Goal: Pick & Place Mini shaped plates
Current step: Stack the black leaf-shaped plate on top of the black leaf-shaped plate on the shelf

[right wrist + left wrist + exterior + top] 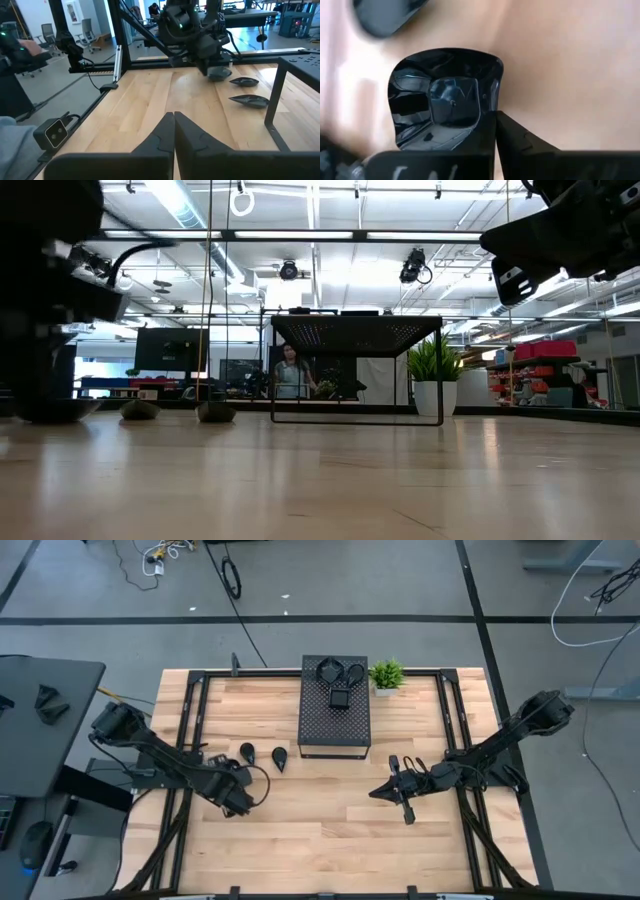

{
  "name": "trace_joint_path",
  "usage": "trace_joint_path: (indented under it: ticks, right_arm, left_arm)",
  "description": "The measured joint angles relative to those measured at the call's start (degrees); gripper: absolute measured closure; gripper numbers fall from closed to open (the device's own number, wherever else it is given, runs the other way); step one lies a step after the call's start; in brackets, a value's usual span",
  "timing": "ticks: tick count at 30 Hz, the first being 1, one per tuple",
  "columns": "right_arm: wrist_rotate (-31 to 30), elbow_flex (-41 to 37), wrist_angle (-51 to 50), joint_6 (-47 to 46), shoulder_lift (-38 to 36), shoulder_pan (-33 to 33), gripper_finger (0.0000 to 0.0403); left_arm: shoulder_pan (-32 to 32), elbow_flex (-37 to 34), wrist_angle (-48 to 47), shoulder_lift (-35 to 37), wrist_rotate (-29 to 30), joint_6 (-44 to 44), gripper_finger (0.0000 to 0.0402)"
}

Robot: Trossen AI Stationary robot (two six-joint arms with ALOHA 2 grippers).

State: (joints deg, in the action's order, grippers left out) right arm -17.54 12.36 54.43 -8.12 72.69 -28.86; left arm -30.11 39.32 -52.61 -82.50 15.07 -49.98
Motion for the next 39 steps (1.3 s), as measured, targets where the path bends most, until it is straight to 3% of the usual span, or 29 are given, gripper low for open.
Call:
trace_joint_path:
  ticks: [7,13,15,19,26,30,32,39]
  right_arm:
    - [1.1,0.0,0.0,0.0,0.0,0.0,0.0398]
    - [8.4,0.5,2.8,-1.1,0.0,0.0,0.0398]
    - [10.7,2.2,2.8,-1.1,0.0,0.0,0.0398]
    - [14.0,9.2,-5.3,0.1,0.0,0.0,0.0393]
    - [14.0,27.7,-40.3,6.5,0.0,0.9,0.0348]
    - [14.0,34.9,-53.0,8.6,0.0,1.2,0.0312]
    - [14.3,37.3,-55.8,9.1,0.7,1.3,0.0292]
    - [19.7,39.8,-55.5,13.2,5.3,1.9,0.0235]
  left_arm:
    - [0.0,7.4,13.0,0.0,-3.4,5.2,0.0396]
    - [0.0,9.6,42.8,-0.1,-2.1,18.3,0.0398]
    - [0.3,11.1,48.9,-1.3,-1.8,23.1,0.0398]
    - [1.2,16.5,49.5,-5.8,-2.5,29.4,0.0399]
    - [2.8,27.6,45.9,-15.1,-8.4,39.7,0.0399]
    - [3.0,34.9,38.1,-17.9,-8.0,44.6,0.0399]
    - [3.0,37.8,34.1,-18.4,-7.0,46.6,0.0399]
    - [3.3,42.5,33.1,-18.9,-6.3,51.3,0.0399]
